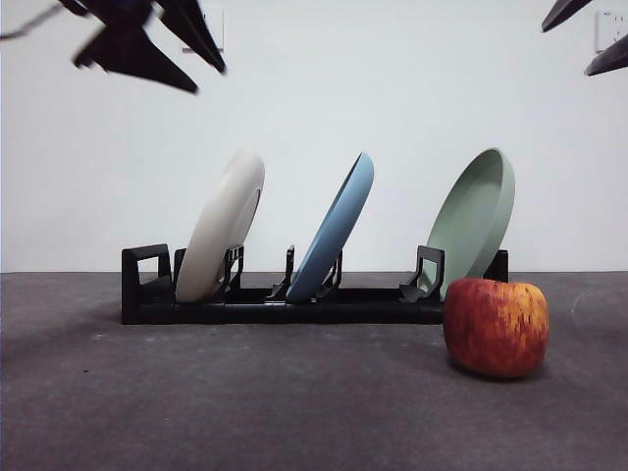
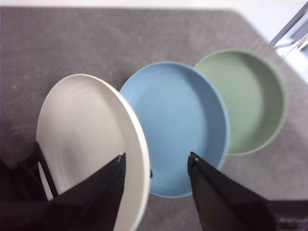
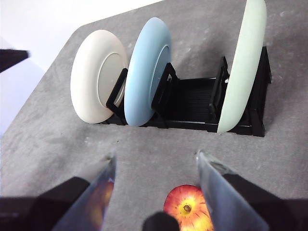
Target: Take the yellow plate from the plate rack,put the plate on the table,take the apple from the table,put the apple in the plate
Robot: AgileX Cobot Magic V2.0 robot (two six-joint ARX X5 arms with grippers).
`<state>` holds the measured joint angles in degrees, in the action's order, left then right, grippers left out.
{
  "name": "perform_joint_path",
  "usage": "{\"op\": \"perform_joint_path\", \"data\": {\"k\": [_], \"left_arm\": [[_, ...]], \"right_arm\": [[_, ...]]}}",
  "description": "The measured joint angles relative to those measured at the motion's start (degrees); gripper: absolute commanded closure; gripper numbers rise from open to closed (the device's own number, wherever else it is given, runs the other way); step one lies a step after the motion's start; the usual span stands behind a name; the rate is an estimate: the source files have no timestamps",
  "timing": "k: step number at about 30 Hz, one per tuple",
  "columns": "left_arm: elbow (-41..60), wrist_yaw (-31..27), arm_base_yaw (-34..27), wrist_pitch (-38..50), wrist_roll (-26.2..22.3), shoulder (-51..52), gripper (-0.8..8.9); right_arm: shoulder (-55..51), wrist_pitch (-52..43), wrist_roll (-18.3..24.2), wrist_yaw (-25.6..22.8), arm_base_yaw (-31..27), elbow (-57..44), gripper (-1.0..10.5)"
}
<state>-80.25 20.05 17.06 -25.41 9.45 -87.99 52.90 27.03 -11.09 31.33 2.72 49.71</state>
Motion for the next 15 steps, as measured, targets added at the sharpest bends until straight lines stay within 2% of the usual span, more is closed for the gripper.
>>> {"op": "perform_joint_path", "data": {"k": [7,15], "left_arm": [[-5.3,-2.6,2.7,-1.1,-1.3,-10.6,5.93],[-5.3,-6.0,3.4,-0.2,-1.5,-13.2,5.98]], "right_arm": [[0.0,0.0,0.0,0.0,0.0,0.0,6.6],[0.0,0.0,0.2,0.0,0.0,0.0,6.6]]}}
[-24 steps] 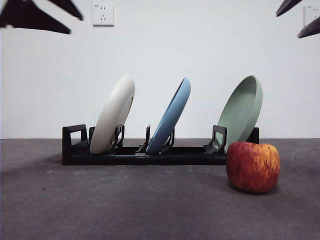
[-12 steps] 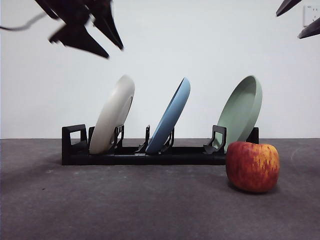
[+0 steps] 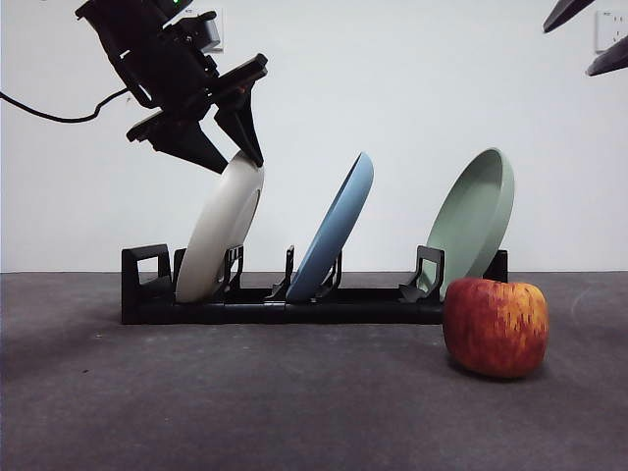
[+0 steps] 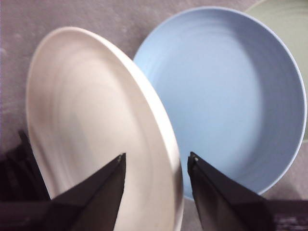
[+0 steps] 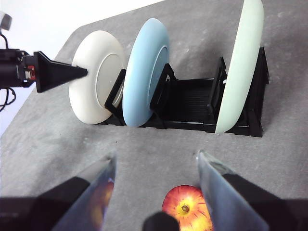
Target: Take the yellow plate from the plate rack,put the plate on the table,take the apple from the table,put the apple in the plate
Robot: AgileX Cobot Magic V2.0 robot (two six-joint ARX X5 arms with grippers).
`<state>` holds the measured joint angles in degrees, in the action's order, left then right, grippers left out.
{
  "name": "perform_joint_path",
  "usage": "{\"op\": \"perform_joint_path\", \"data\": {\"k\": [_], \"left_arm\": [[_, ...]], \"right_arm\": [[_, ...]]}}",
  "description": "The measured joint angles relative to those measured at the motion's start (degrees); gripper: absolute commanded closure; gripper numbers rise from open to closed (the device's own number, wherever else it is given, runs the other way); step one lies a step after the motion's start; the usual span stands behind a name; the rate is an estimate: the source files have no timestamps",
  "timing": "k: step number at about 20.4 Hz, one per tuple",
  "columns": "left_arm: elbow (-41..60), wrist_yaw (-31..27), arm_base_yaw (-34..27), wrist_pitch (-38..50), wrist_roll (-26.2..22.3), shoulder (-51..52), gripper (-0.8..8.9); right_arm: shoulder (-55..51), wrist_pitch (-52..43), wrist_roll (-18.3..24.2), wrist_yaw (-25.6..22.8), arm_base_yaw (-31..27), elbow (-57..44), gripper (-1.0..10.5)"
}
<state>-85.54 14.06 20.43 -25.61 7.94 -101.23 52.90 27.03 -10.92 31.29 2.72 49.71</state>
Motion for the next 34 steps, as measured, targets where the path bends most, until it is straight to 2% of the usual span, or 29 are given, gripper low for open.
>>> {"op": "perform_joint_path", "data": {"k": [2,5,7,11,14,16,20,23,27,31,34], "left_arm": [[0.0,0.0,0.0,0.8,0.0,0.0,6.19],[0.0,0.1,0.0,0.8,0.0,0.0,8.28],[0.0,2.1,0.2,0.8,0.0,0.1,8.22],[0.0,4.7,0.7,-1.8,0.2,1.3,8.22],[0.0,7.5,1.8,-6.8,0.2,6.9,8.22],[0.0,7.4,3.7,-11.6,-0.7,12.5,8.22],[-0.1,6.6,9.4,-26.9,-5.8,22.7,8.22],[-0.1,0.7,16.6,-34.9,-8.0,28.9,8.22],[0.1,-14.6,29.3,-43.9,-6.9,30.7,8.22],[6.9,-26.2,42.5,-37.8,-1.2,30.1,8.22],[14.3,-31.5,46.7,-30.1,1.7,27.2,8.22]], "right_arm": [[0.0,0.0,0.0,-0.2,0.0,0.0,6.6],[0.0,0.0,0.0,-0.5,0.0,0.0,6.6],[0.0,0.0,0.0,-2.8,0.0,0.0,6.6],[0.0,0.0,0.0,-3.0,0.0,0.0,6.6],[0.0,0.0,0.0,-3.1,0.0,0.0,6.6],[0.0,0.0,0.0,-3.1,0.0,0.0,6.6],[0.0,0.0,0.0,-3.2,0.0,0.0,6.6],[0.0,0.0,0.0,-3.2,0.0,0.0,6.6],[0.0,0.0,0.0,-3.2,0.0,0.0,6.6],[0.0,0.0,0.0,-3.2,0.0,0.0,6.6],[0.0,0.0,0.0,-3.2,0.0,0.0,6.6]]}}
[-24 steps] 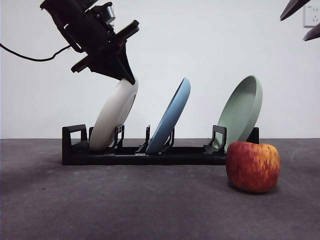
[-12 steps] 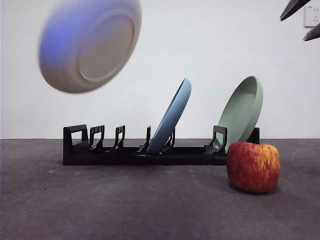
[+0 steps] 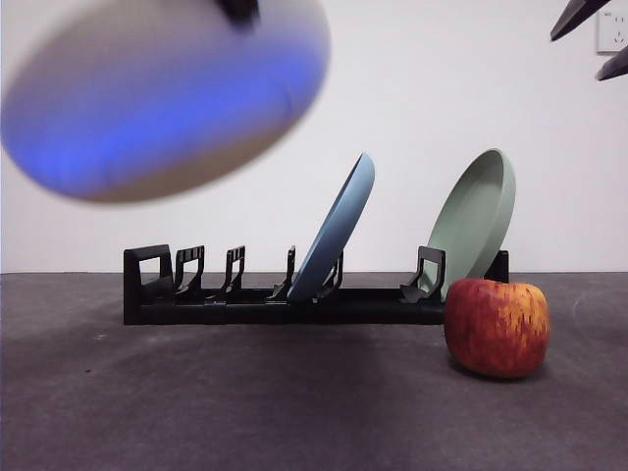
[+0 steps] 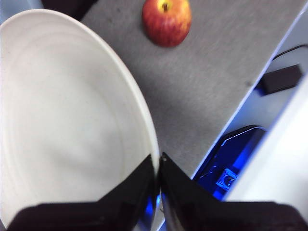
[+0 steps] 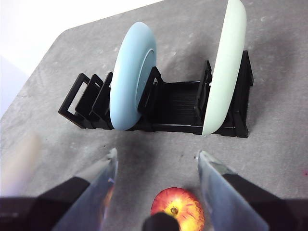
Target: Take the yellow plate from the plate rack,put the plate on the table,take the apple from the table,put the apple in the plate
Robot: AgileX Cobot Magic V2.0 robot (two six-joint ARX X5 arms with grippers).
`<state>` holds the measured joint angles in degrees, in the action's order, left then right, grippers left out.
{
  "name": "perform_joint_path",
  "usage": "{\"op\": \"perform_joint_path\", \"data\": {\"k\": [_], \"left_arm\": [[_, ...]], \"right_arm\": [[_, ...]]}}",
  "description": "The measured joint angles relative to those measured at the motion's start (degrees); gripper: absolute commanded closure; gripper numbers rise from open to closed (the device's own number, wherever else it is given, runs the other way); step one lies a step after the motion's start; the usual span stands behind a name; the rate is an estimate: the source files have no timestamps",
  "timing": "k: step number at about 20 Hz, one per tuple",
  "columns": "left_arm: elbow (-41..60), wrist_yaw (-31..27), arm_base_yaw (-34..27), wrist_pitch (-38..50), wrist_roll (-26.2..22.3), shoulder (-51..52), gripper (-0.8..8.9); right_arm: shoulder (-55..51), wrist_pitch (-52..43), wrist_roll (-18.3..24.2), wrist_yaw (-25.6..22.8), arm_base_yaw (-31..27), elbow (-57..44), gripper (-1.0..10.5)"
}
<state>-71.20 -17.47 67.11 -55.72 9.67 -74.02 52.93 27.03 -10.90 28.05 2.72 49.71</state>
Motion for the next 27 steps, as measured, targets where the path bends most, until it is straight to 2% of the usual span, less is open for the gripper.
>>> {"op": "perform_joint_path", "data": {"k": [4,12,14,15,17,18,22,25,27], "left_arm": [[5.0,-1.6,0.5,7.8,0.3,-8.2,8.22],[5.2,-2.1,0.5,15.5,-3.6,-27.1,8.22],[5.2,-2.5,0.6,15.7,-4.1,-29.4,8.04],[5.2,-2.7,0.7,16.0,-4.1,-29.8,7.33],[5.2,-2.1,0.7,16.2,-4.1,-30.0,4.77],[5.2,-2.1,0.7,16.3,-4.1,-30.1,4.15],[5.2,-1.8,0.6,16.4,-2.7,-25.8,4.01],[5.2,-1.8,0.9,17.7,-1.7,-16.1,4.03],[5.2,-1.9,0.9,18.8,-1.4,-7.2,4.05]], "right_arm": [[0.0,0.0,0.0,0.0,0.0,0.0,6.6],[0.0,0.0,0.0,0.0,0.0,0.0,6.6],[0.0,0.0,0.0,0.0,0.0,0.0,6.6],[0.0,0.0,0.0,0.0,0.0,0.0,6.6],[0.0,0.0,0.0,0.0,0.0,0.0,6.6],[0.0,0.0,0.0,0.3,0.0,0.0,6.6],[0.0,0.0,0.9,0.3,1.5,0.0,6.5],[0.0,0.0,2.7,0.2,3.8,0.0,5.9],[0.1,0.2,3.9,-2.3,6.1,0.6,5.8]]}}
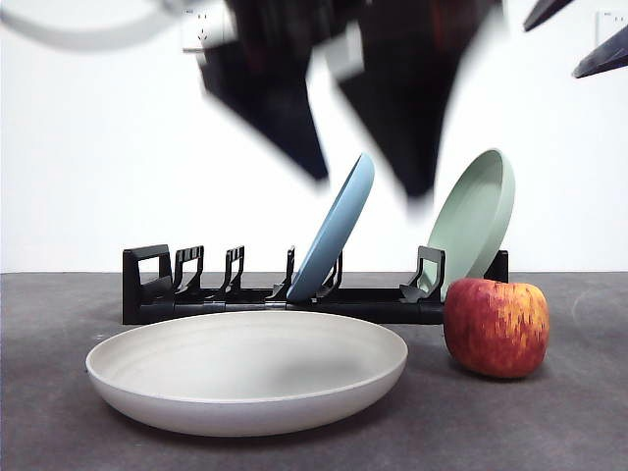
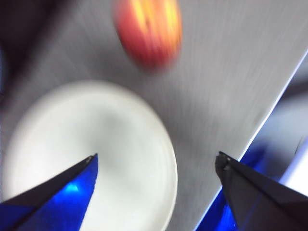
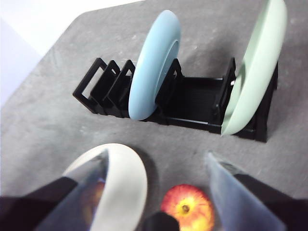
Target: Take the yellow plate from the plate rack,put the plate on the table,take the apple from the table,put the apple in the plate
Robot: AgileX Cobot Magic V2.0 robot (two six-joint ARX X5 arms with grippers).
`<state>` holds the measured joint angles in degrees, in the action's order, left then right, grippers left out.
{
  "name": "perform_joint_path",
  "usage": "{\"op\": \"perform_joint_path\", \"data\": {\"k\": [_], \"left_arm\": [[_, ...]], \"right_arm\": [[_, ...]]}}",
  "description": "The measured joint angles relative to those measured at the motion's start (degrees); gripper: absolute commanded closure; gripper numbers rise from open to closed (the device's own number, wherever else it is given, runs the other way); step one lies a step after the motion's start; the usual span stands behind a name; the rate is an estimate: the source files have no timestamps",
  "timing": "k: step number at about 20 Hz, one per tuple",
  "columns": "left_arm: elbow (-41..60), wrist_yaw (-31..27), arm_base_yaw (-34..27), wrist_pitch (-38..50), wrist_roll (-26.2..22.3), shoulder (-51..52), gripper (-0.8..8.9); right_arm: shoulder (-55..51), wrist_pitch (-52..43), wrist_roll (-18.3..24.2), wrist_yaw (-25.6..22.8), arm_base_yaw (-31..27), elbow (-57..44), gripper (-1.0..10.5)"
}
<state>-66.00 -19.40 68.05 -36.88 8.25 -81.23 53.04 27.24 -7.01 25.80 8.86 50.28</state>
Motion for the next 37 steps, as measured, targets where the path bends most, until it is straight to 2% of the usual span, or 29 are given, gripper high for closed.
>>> {"op": "perform_joint_path", "data": {"k": [3,4,5,7,11,15,23,24,25,27,28,34,37], "left_arm": [[0.0,-4.7,0.0,3.8,0.3,13.2,4.05],[0.0,-7.2,0.0,5.2,0.3,17.1,4.05],[0.0,-10.4,0.0,6.7,0.3,21.8,4.05],[0.0,-16.9,0.0,8.9,-0.5,29.5,4.05],[0.0,-29.6,0.0,10.1,-3.6,41.3,4.05],[0.0,-38.6,0.0,10.1,-6.8,48.7,4.05],[0.0,-39.0,0.0,7.8,-7.8,50.7,4.05],[0.0,-39.0,0.0,7.6,-7.8,50.7,4.05],[0.0,-39.0,0.0,7.3,-7.8,50.7,4.05],[0.0,-39.0,0.0,6.8,-7.8,50.7,4.05],[0.0,-39.0,0.0,6.7,-7.8,50.7,4.05],[0.0,-39.0,0.0,6.6,-7.8,50.7,4.05],[0.0,-39.0,0.0,6.6,-7.8,50.7,4.05]], "right_arm": [[1.6,2.5,2.5,-7.5,5.2,2.8,3.7],[2.8,3.9,3.3,-10.4,7.0,4.1,3.5],[4.5,5.5,4.3,-14.1,9.3,5.8,3.4],[8.4,8.6,6.2,-18.2,13.3,9.0,3.4],[17.9,11.8,7.5,-23.9,19.3,12.3,3.4],[28.0,12.1,7.7,-26.4,21.1,12.3,3.5],[43.1,12.1,6.4,-27.3,21.1,12.3,3.6],[44.2,12.2,5.9,-27.3,21.1,12.3,4.5],[44.8,12.3,5.7,-27.3,21.1,12.3,5.8],[44.9,12.9,5.2,-27.3,21.1,12.3,9.2],[44.9,13.1,5.2,-27.3,21.1,12.3,9.5],[42.4,13.7,4.9,-27.4,21.1,12.5,9.6],[36.7,14.9,4.6,-27.3,22.6,17.8,9.6]]}}
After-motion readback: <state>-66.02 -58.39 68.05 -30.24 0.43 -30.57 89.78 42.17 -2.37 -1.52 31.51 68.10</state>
